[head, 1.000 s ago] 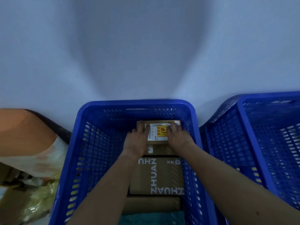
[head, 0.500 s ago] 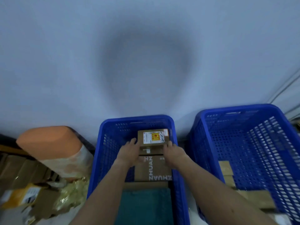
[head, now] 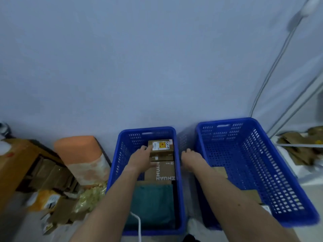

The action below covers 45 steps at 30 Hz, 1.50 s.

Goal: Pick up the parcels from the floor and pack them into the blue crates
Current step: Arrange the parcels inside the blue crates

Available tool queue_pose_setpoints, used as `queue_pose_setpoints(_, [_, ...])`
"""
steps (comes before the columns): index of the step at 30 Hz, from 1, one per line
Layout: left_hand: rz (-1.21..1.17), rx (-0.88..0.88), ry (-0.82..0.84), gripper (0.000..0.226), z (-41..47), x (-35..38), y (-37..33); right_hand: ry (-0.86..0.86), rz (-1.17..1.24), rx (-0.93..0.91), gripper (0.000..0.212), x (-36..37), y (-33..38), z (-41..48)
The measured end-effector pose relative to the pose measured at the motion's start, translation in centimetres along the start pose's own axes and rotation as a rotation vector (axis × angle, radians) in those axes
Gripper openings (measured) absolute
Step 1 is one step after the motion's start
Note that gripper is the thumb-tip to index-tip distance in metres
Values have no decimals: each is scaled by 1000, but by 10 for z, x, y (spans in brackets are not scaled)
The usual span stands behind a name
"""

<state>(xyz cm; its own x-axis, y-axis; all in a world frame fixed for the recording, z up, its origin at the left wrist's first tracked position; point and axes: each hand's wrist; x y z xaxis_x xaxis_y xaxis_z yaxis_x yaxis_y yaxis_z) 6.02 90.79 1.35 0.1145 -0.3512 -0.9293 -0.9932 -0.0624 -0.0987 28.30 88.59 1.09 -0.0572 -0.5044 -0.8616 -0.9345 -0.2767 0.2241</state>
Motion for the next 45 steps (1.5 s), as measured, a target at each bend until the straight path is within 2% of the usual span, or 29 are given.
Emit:
queue_pose_setpoints(6, [0,71,-26,86,-65,-4,0,-82,-24,101,50,4,10,-94])
queue_pose_setpoints(10, [41,137,-61,74,-115,9,-8,-106,-27,209,59,34,19,-167])
queue_pose_setpoints(14, [80,247,-24,69,-167,27,-30,-94,29,318,66,69,25,-245])
queue_pose_setpoints(22, [153,440,15,69,-260,63,-115,-126,157,539,67,142,0,-397])
queue_pose_setpoints(27, [179,469,71,76,-312,103,-173,-139,220,638,61,184,-22,-482])
queue_pose_setpoints(29, [129,469,103,76,-335,126,-202,-137,254,678,65,207,-36,-514])
queue_pose_setpoints(33, [61,438,235,81,-390,187,-256,-117,285,667,71,256,-65,-572])
queue_pose_setpoints(38, [98,417,305,69,-446,252,-306,-54,246,622,72,301,-106,-623])
queue_pose_setpoints(45, [133,371,410,80,-475,300,-326,24,264,596,67,349,-149,-648])
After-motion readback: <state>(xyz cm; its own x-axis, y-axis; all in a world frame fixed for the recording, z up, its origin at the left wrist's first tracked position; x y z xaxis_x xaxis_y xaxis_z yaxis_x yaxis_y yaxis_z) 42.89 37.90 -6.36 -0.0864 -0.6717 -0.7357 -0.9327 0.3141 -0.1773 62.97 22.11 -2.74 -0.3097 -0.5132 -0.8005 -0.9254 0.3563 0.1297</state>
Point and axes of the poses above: each hand's wrist, its own z-axis towards the middle knuckle, its own x-axis out of the palm, y = z × x, and after that the axes turned 15 degrees about -x, right-handed
